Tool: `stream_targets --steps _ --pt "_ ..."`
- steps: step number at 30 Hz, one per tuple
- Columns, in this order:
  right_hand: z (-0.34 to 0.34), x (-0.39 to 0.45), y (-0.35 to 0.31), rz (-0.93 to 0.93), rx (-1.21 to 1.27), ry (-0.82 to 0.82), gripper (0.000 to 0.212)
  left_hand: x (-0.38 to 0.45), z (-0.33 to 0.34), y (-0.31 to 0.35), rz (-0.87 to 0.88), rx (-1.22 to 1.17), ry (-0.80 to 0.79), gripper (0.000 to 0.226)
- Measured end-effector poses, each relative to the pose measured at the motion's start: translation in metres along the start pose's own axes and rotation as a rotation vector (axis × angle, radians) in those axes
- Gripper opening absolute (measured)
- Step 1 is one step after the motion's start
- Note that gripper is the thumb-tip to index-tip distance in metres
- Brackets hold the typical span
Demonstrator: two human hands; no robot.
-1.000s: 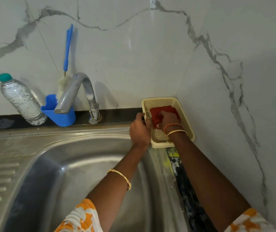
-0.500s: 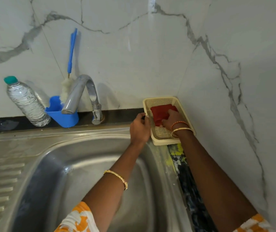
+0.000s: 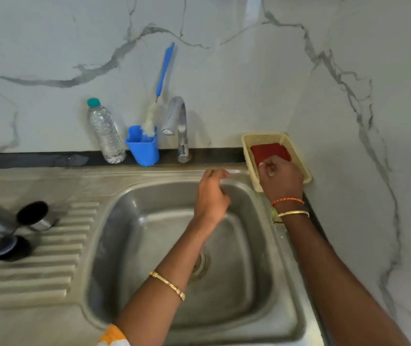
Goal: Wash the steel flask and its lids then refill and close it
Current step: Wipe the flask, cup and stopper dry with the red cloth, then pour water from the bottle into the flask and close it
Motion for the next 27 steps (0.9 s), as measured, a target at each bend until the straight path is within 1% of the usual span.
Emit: stream_targets --steps 2,4,6,7,8,10,11,12,14,17,22,23,25,27 --pt "0.001 -0.013 -0.015 -0.035 0.036 -0.024 0.009 -0.014 -0.014 -0.006 -0.018 -0.001 -0.037 0.049" --pt "0.006 -0.039 -0.030 -0.028 0.095 -0.073 0.007 -0.038 -0.030 -0.022 -0.092 0.016 -0.035 0.046" --pt "0.017 -0.073 -0.046 -0.009 0.144 -0.163 0.006 -0.065 -0.050 -0.045 -0.195 0.037 0.007 0.041" --pt "0.025 -0.085 -0.049 0.018 0.150 -0.237 0.006 -0.075 -0.057 -0.056 -0.236 0.046 0.026 0.039" --pt "0.035 -0.099 -0.054 0.050 0.113 -0.360 0.011 -0.085 -0.065 -0.067 -0.275 0.048 0.048 0.039" --pt "0.057 -0.120 -0.061 0.093 -0.042 -0.657 0.037 -0.098 -0.082 -0.085 -0.342 0.034 0.072 0.049" --pt "0.067 -0.127 -0.065 0.101 -0.098 -0.742 0.048 -0.101 -0.090 -0.092 -0.370 0.038 0.068 0.055" --pt "0.074 -0.132 -0.071 0.103 -0.111 -0.761 0.052 -0.101 -0.099 -0.100 -0.393 0.048 0.062 0.059" --pt "0.091 -0.135 -0.092 0.099 -0.070 -0.733 0.048 -0.097 -0.122 -0.117 -0.413 0.051 0.061 0.057" --pt "0.119 -0.125 -0.137 0.129 0.077 -0.659 0.037 -0.075 -0.160 -0.144 -0.394 0.041 0.079 0.050" --pt "0.170 -0.068 -0.224 0.144 0.330 -0.451 0.012 0.002 -0.214 -0.177 -0.322 0.087 0.115 0.050" --pt "0.182 -0.053 -0.239 0.151 0.372 -0.409 0.010 0.020 -0.222 -0.181 -0.303 0.076 0.124 0.051" --pt "0.203 -0.024 -0.263 0.159 0.400 -0.344 0.013 0.053 -0.233 -0.185 -0.274 0.053 0.133 0.054" --pt "0.220 0.000 -0.283 0.135 0.392 -0.335 0.025 0.081 -0.238 -0.185 -0.254 0.037 0.117 0.063"
Point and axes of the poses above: each hand's wrist, its own x-axis towards the middle knuckle, its own z-axis out of the palm, y = z × x, the point moved 1 cm from there along x, towards the middle knuckle, and after that the axes turned 6 degrees about x, right-handed, at the moved point
